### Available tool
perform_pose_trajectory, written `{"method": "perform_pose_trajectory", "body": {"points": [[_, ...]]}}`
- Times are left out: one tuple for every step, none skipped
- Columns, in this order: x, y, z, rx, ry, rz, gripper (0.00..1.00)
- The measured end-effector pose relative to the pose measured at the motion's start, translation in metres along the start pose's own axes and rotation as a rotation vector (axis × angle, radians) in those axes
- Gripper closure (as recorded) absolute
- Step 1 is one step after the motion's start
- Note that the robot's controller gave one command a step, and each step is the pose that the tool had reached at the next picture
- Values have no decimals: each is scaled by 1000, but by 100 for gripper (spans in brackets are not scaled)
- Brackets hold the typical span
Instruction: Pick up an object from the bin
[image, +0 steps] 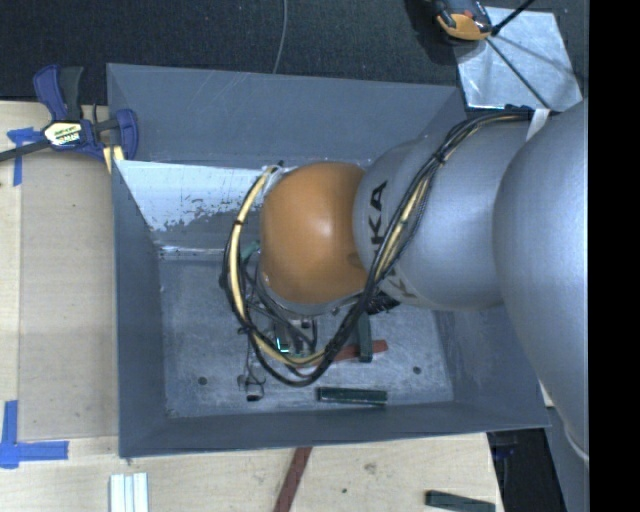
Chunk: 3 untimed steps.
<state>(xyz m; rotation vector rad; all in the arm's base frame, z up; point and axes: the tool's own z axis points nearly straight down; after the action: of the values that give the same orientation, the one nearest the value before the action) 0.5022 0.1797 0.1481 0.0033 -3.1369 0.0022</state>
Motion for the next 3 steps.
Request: {"method": "perform_pose_trajectory", "body": {"points": [[-2,0,-4,-3,-7,2,0],[-56,-23,17,-4,-10,-11,0],[-60,-92,24,-1,-8,-36,0]]}}
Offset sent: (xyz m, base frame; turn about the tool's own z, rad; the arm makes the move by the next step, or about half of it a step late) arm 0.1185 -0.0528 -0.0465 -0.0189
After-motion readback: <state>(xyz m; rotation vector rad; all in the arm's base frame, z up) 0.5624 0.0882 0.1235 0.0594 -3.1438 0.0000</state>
